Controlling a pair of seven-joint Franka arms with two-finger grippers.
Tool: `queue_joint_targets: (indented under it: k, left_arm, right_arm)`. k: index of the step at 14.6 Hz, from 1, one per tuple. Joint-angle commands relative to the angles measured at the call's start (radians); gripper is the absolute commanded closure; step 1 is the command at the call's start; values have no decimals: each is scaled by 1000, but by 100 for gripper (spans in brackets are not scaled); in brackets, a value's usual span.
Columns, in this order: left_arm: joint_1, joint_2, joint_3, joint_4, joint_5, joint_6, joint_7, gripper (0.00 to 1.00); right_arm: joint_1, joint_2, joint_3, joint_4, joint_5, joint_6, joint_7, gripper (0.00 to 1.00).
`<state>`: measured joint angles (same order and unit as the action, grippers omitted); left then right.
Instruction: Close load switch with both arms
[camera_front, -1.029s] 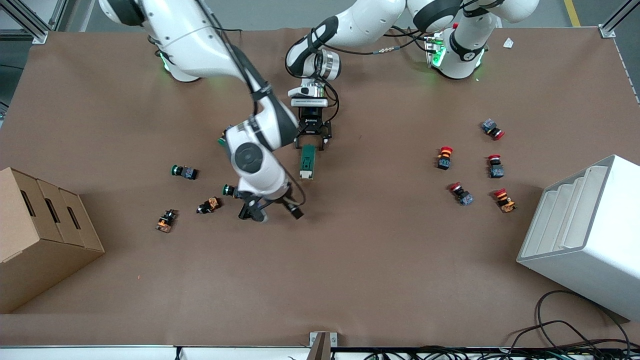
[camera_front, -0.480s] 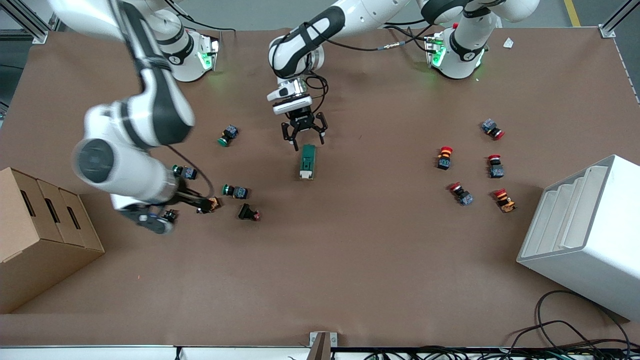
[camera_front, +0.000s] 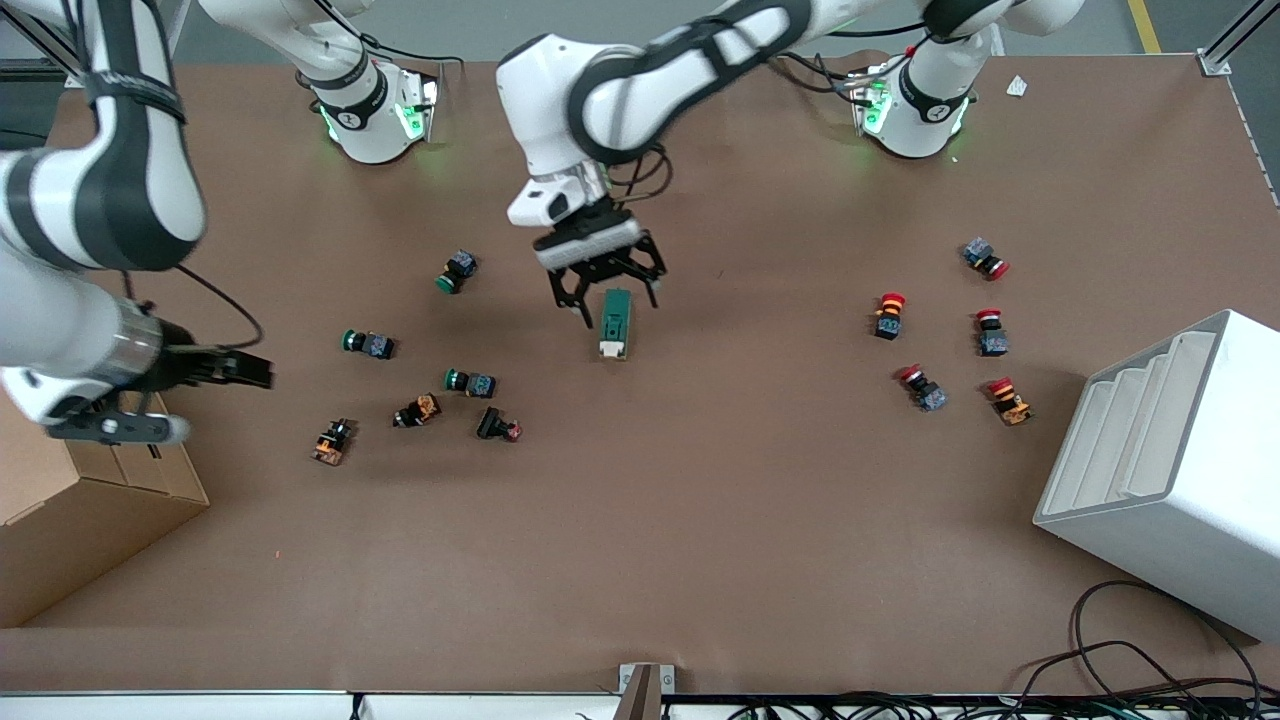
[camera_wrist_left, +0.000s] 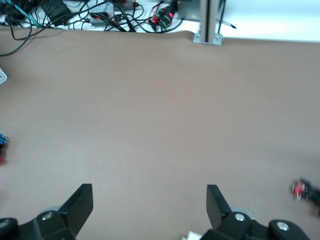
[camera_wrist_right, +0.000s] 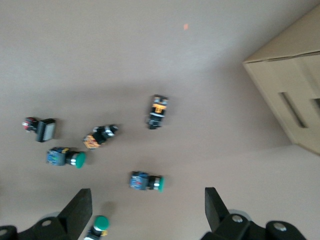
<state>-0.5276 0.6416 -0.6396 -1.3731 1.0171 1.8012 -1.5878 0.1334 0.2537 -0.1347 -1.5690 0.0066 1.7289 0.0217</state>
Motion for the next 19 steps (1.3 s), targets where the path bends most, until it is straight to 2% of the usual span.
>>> queue_joint_targets:
  k: [1,4,6,8,12,17,18,19]
  left_arm:
    - [171,-103,-43,-17,-189,20,200,0]
    - [343,-216,-41,-17,-389,17,449,0]
    - [434,-267,-40,-18,-500,12,499,0]
    - [530,-293,-49,-18,-558,12,549,0]
    - [691,-344,-49,-17,-673,-54,831,0]
    - [785,-408,-46,-17,-696,-138,1008,0]
    - [784,-430,-32,-18,-722,-146,1054,0]
    - [767,-463,41,-26,-768,-151,1119,0]
  right_arm:
    - [-35,-86,20,-40,-54,-23,-23,0]
    - [-87,-113,20,-26,-40,-68,-22,0]
    - [-113,-110,20,10,-40,-89,-25,0]
    - [-132,-106,20,23,-40,-104,-31,0]
    - [-140,-99,21,53,-40,-106,-88,0]
    - [-139,-96,26,92,-40,-152,-88,0]
    - [-143,-91,26,93,-37,-152,-82,0]
    - [-138,-91,26,95,-24,-147,-77,0]
